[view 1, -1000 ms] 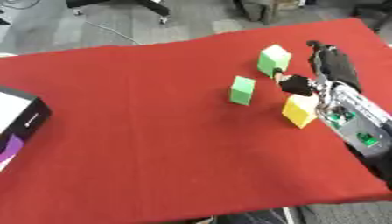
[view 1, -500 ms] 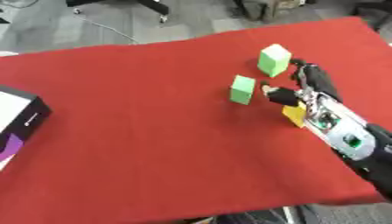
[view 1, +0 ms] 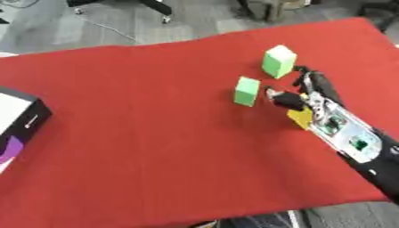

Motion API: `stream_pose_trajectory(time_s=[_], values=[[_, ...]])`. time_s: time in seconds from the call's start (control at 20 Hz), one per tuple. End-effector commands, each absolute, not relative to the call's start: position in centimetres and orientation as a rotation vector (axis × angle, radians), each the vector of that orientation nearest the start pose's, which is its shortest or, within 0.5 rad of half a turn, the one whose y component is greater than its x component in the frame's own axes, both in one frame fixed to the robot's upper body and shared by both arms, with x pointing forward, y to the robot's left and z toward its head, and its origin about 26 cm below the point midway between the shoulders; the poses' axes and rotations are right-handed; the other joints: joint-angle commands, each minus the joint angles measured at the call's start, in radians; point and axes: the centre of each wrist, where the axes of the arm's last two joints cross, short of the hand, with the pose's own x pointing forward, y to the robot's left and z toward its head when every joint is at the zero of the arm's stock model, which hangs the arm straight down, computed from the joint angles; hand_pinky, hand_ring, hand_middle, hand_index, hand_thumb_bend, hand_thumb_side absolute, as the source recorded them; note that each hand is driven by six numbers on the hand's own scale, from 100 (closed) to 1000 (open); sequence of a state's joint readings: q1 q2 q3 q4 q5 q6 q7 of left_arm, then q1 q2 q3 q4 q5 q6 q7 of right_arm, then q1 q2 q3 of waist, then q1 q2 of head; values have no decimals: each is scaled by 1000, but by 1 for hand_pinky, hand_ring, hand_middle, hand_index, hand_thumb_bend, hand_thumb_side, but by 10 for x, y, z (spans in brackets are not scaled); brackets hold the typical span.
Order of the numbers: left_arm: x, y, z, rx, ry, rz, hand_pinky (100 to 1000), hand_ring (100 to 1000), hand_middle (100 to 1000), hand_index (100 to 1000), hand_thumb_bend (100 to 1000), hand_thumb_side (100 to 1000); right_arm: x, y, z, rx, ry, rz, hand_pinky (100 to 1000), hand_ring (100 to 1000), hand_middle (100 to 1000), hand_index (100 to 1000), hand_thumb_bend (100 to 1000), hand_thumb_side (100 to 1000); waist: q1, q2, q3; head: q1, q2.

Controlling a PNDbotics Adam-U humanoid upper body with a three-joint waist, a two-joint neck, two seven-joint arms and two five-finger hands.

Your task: Pick up the objects with one hand, pass them to the other hand, and then place them into the box on the other side of the table.

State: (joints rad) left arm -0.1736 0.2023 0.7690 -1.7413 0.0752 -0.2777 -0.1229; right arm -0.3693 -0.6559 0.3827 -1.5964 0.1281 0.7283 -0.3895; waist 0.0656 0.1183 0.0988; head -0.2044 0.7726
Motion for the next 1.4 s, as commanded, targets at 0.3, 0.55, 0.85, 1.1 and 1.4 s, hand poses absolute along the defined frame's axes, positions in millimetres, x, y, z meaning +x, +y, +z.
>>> stream_pose_trajectory(time_s=[0.3,0.55,0.85,1.1,1.4], values=[[240,461,128,729,-2199,237,809,668,641,865,891,932,342,-301,114,-1245,-1066,342,100,751,716,938,396,519,-3,-9,-1,-1,-3],[240,461,129,731,-2197,235,809,668,642,865,893,933,341,-309,109,-1255,-1032,349,100,801,752,939,417,513,-5,-11,-3,2,-3],[239,461,131,735,-2194,236,808,673,642,865,896,934,340,-318,107,-1266,-999,377,100,857,788,942,438,507,-8,-14,-8,4,-3],[238,460,132,739,-2186,237,808,673,642,865,898,938,335,-316,116,-1269,-1026,407,100,866,805,950,447,512,-13,-19,-13,9,-3],[236,461,133,747,-2175,238,808,674,643,865,898,942,329,-308,135,-1300,-1096,443,100,844,790,952,450,516,-17,-23,-17,15,-3]])
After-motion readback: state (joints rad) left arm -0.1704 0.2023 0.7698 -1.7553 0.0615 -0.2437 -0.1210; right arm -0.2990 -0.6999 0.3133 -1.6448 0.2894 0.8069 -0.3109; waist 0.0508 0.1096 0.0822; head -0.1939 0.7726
